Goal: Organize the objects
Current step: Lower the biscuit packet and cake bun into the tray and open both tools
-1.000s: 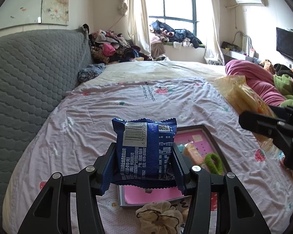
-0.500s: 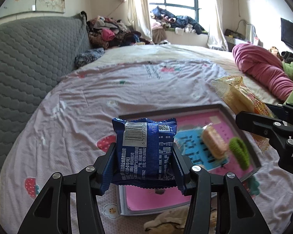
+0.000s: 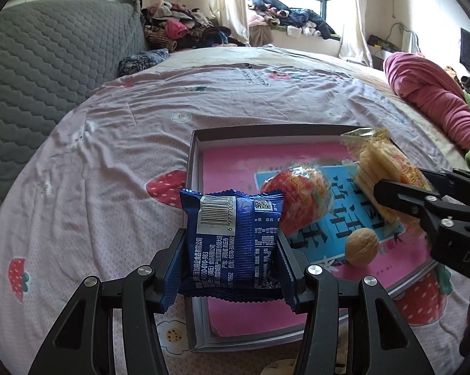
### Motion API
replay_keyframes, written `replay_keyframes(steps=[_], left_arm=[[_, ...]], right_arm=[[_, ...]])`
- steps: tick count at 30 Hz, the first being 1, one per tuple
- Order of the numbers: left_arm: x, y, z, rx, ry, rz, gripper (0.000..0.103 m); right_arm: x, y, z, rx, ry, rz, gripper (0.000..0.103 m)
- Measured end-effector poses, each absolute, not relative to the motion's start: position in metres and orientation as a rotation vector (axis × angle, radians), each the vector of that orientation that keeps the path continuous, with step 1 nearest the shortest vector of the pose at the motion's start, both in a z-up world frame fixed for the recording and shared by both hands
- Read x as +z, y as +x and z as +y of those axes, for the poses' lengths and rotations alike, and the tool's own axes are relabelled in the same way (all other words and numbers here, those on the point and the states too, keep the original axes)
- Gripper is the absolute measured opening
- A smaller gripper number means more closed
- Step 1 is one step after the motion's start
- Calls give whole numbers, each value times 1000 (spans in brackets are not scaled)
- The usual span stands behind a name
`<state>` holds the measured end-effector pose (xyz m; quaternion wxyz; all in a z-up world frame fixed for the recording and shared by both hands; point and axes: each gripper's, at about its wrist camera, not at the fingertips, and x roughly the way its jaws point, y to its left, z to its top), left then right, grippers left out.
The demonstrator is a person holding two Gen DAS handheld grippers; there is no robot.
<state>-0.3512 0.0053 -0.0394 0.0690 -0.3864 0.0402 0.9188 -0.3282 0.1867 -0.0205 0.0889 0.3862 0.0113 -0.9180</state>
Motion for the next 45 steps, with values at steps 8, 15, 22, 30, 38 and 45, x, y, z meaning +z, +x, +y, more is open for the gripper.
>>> replay_keyframes(steps=[8,15,22,30,38,45], left_arm=[[-44,-347,7,2775,-1138,136,54],[-45,-345,8,2786,-1120,158,55],[-44,-344,5,2785,-1111,125,55],[-45,-345,6,2778,-1119,119,55],[-45,-344,8,2776,-1120,115,55],[-43,-342,8,2785,-1106,105,57]], right_arm=[[-39,-335,184,-2715,1199,39,40],[-46,-336,183,-2703,1223,37,40],[-48,-336,185,-2704,1236,17,41],[-47,-337,184,-2705,1233,17,41],[-48,-338,182,-2710,1235,23,41],[-48,-337,181,-2711,1233,28,41]])
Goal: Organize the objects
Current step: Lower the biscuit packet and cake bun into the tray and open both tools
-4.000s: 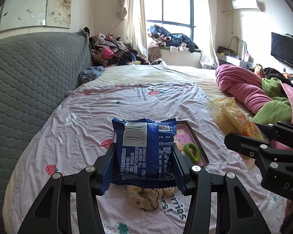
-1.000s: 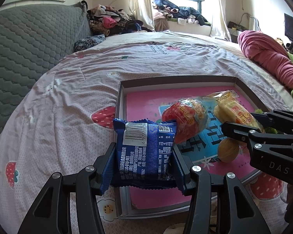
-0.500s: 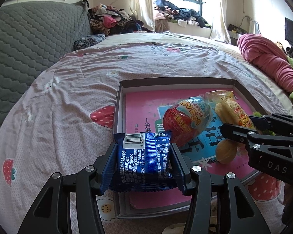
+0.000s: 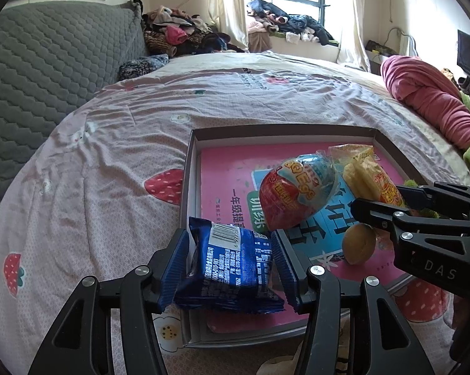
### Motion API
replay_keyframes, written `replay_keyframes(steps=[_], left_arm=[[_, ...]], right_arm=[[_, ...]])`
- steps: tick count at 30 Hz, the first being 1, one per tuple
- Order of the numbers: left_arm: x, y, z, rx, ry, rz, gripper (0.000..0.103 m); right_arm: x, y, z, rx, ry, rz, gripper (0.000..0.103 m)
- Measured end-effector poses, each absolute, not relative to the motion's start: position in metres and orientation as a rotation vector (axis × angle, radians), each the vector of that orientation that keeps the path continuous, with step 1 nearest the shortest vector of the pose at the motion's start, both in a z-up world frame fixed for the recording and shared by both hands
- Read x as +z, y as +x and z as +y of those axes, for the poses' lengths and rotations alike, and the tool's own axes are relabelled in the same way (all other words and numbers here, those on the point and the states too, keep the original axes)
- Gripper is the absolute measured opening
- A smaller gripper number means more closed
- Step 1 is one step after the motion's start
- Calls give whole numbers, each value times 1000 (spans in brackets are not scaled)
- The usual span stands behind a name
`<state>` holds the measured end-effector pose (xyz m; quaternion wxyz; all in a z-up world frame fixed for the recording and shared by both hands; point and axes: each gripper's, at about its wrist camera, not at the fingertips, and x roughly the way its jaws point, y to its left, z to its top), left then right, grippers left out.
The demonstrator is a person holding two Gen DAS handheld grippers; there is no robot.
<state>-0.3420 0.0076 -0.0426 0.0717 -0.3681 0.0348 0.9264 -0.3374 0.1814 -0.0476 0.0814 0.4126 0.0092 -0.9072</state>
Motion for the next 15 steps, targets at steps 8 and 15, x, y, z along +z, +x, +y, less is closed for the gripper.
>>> replay_keyframes(steps=[8,15], left_arm=[[-40,-341,2,2788,-1097,75,57],[-39,-340,3,2788,-1091,69,58]], right_arm=[[-49,-337,181,-2712,1235,23,41],[-49,-335,181,-2711,1233,25,42]])
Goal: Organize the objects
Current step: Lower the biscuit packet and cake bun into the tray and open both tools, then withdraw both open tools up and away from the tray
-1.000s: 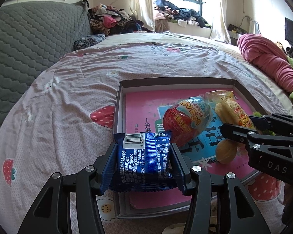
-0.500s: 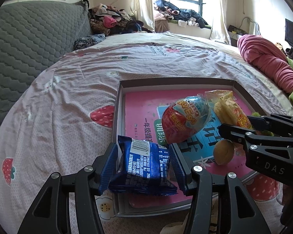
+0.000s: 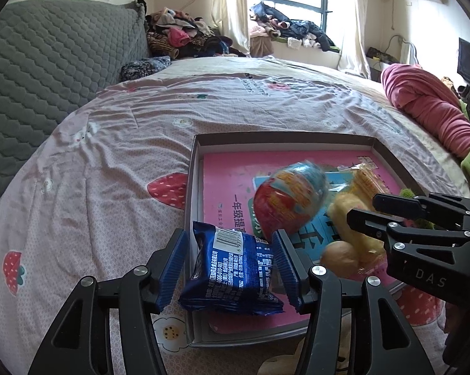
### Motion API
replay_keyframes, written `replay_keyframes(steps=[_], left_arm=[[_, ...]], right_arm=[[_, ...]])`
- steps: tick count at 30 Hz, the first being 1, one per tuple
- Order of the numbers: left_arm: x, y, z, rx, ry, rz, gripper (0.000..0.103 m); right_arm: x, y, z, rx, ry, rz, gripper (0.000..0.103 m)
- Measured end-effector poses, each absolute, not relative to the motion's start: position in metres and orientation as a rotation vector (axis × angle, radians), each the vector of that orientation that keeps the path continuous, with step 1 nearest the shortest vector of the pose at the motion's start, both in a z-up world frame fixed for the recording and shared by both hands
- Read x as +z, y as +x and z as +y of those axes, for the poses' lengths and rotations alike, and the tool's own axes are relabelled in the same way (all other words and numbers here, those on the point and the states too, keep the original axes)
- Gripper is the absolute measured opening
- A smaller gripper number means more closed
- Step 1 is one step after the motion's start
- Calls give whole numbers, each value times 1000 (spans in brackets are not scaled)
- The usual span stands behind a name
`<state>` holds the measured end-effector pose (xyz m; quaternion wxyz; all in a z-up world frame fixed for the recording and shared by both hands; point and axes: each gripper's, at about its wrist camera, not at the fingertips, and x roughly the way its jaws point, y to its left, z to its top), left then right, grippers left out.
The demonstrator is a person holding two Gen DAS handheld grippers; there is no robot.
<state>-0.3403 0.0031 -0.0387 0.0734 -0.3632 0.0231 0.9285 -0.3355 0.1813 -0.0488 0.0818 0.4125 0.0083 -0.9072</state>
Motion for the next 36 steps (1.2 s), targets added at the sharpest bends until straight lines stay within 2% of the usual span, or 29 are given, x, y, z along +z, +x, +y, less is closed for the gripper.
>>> replay_keyframes(steps=[5,7,14,19,30,32,36], left_arm=[[-37,-338,4,2789,-1076,65,59],[-35,-337,4,2789,-1067,51,66],[-31,-335,2,2799,-1048,47,67],[-27,-331,3,2811,-1035,54,75],[-24,-322,5,2824,-1025,67,79],[-23,-320,5,2826,-1024,66,79],[-16,-316,3,2830,-1018,39,80]], right_arm=[[-48,-334,182,-2713,1227,22,42],[-48,-333,183,-2716,1222,19,42],[-44,-331,180,-2715,1208,19,42],[-41,-326,178,-2720,1202,30,43],[-33,-309,189,-2756,1197,-46,58],[-29,-303,192,-2778,1181,-73,65],[-19,-292,190,-2787,1154,-71,66]])
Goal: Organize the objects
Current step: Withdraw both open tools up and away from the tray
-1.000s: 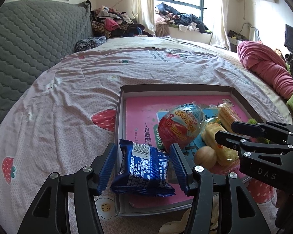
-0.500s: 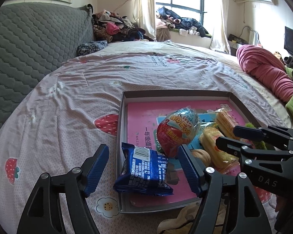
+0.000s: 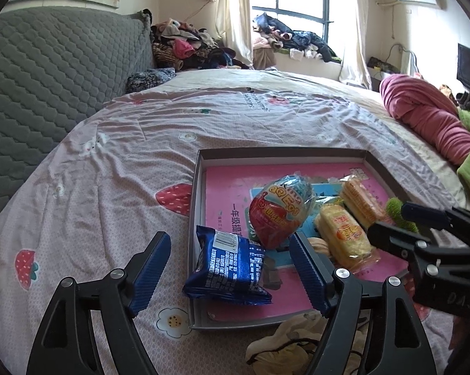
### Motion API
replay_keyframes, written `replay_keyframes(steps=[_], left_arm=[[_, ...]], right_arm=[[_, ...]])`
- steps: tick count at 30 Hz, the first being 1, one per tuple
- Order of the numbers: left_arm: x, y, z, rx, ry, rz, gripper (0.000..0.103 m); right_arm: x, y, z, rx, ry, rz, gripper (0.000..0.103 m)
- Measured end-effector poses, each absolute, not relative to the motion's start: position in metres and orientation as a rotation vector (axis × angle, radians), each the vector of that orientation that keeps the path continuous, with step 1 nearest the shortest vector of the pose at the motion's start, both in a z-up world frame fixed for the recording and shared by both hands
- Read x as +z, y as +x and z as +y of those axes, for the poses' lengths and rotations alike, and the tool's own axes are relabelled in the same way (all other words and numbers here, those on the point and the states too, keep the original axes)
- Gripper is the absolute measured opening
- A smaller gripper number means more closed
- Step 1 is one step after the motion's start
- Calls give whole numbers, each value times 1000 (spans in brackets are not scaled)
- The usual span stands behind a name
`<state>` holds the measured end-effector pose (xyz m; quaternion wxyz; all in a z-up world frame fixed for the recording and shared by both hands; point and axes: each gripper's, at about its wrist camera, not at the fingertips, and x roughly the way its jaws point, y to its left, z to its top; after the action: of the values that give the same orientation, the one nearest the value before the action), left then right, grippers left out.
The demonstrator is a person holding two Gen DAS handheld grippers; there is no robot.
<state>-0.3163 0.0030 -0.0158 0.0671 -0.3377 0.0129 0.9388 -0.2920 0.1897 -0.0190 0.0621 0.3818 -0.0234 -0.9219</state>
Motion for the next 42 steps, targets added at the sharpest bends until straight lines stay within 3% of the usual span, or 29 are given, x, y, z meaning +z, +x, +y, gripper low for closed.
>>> replay_keyframes(steps=[15,28,42], left_arm=[[31,-246,-9,2857,-1016,-10,82],[88,-162,-5,2903,-956,52,82],[93,-101,1,2877,-978,78,82]], right_arm=[[32,-222,172,-2801,1089,-41,73],[78,-139,161,-2808,1065,12,80],[84,-81,163,-2815,1077,37,83]])
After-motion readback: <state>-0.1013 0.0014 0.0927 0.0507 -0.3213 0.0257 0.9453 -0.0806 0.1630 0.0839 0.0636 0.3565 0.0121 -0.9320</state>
